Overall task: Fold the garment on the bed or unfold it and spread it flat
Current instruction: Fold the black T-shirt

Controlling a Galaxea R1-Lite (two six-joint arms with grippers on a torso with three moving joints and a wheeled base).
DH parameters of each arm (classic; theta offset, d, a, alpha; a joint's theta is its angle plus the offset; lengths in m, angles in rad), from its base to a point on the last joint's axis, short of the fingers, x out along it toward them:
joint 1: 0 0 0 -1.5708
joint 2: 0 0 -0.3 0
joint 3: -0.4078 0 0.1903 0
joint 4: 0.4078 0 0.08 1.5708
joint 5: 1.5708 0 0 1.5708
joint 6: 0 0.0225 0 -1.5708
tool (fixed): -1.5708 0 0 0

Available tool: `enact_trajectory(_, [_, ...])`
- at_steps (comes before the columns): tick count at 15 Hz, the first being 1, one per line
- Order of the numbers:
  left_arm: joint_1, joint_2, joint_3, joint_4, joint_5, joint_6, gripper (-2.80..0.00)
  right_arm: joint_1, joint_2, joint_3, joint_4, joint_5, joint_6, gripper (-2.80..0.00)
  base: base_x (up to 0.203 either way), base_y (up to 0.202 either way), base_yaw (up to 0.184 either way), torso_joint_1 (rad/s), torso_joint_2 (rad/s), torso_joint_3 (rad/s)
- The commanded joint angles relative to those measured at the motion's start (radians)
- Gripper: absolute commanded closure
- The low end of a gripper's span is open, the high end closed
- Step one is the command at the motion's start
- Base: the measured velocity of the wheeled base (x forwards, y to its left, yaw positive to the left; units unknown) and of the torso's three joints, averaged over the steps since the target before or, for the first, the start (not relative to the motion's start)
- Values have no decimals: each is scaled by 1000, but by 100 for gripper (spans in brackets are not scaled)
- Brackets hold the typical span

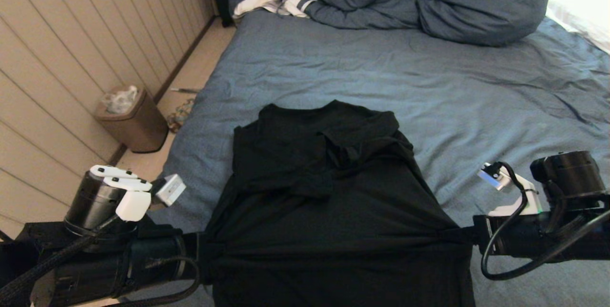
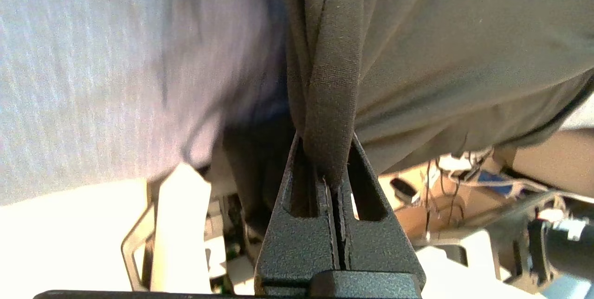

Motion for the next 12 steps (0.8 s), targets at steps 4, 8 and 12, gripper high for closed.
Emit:
enact_trajectory(4, [-5,-47,59,-5,-23,-31,0,-8,-60,41,0,5,3,0,0,0,0,0,0,0])
enact_trajectory(8, [1,-101,-30,5,-13,-27,0,-5,-57,-43,-1,1,7,0,0,0,0,0,0,0])
enact_trajectory(12, [36,-7,-166,40,-14,-19,0,0,52,-230,3,-2,33,0,0,0,0,0,0,0])
